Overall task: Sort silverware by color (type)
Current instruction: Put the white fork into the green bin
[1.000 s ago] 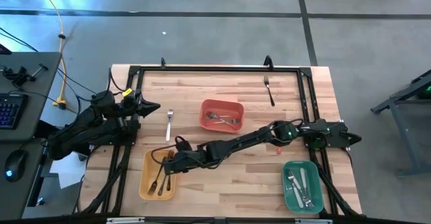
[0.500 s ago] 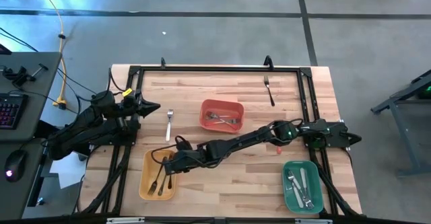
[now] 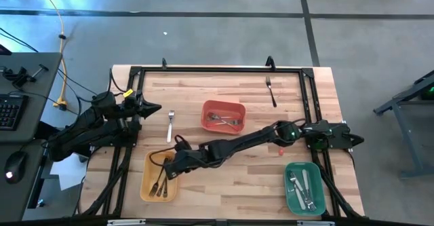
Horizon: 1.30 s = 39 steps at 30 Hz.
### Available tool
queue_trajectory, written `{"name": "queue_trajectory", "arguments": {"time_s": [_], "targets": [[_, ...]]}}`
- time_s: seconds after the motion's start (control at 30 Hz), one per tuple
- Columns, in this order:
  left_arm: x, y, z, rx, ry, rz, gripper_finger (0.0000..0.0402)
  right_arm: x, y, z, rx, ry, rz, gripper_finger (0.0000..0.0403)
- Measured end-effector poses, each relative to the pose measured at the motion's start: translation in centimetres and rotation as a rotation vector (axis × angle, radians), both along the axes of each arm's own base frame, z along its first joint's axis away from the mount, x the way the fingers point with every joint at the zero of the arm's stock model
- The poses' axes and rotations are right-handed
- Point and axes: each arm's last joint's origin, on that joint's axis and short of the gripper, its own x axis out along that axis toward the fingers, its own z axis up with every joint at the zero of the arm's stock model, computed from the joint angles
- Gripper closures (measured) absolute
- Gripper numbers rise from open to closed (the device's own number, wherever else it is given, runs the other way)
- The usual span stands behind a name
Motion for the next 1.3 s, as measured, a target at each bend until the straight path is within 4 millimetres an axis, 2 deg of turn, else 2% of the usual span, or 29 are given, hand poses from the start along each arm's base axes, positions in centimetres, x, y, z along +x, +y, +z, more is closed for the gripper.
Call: {"name": "queue_trajectory", "arguments": {"time_s": [0.1, 0.3, 0.4, 0.5, 0.7, 0.83, 0.93, 1.03, 1.3], "targets": [[0.0, 0.0, 0.0, -0.009, -0.002, -0.011, 0.0401, -1.1, -0.5, 2.4, -0.105, 0.006, 0.011, 0.0397], [0.1, 0.0, 0.0, -0.023, 0.004, -0.030, 0.0401, -4.5, -1.7, 8.4, -0.356, 0.024, 0.057, 0.0401], [0.3, 0.0, -0.1, -0.032, 0.019, -0.030, 0.0401, -5.4, -1.7, 9.7, -0.489, 0.030, 0.079, 0.0402], [0.6, 0.2, -0.3, -0.044, 0.044, -0.030, 0.0401, -5.7, -1.6, 9.3, -0.535, 0.060, 0.105, 0.0403], [1.4, 0.6, -0.7, -0.069, 0.110, -0.022, 0.0401, -5.5, -2.3, 6.0, -0.601, 0.135, 0.167, 0.0403], [1.8, 1.0, -0.9, -0.066, 0.152, 0.041, 0.0401, -5.9, -4.0, 4.5, -0.624, 0.134, 0.248, 0.0403], [2.2, 1.4, -1.1, -0.067, 0.178, 0.097, 0.0401, -7.0, -5.8, 4.1, -0.612, 0.054, 0.284, 0.0403], [2.6, 1.7, -1.3, -0.075, 0.211, 0.130, 0.0401, -9.1, -7.7, 3.7, -0.608, -0.040, 0.303, 0.0403], [4.0, 2.5, -2.8, -0.273, 0.332, 0.232, 0.0401, -18.6, -12.0, 4.5, -0.606, -0.102, 0.229, 0.0403]]}}
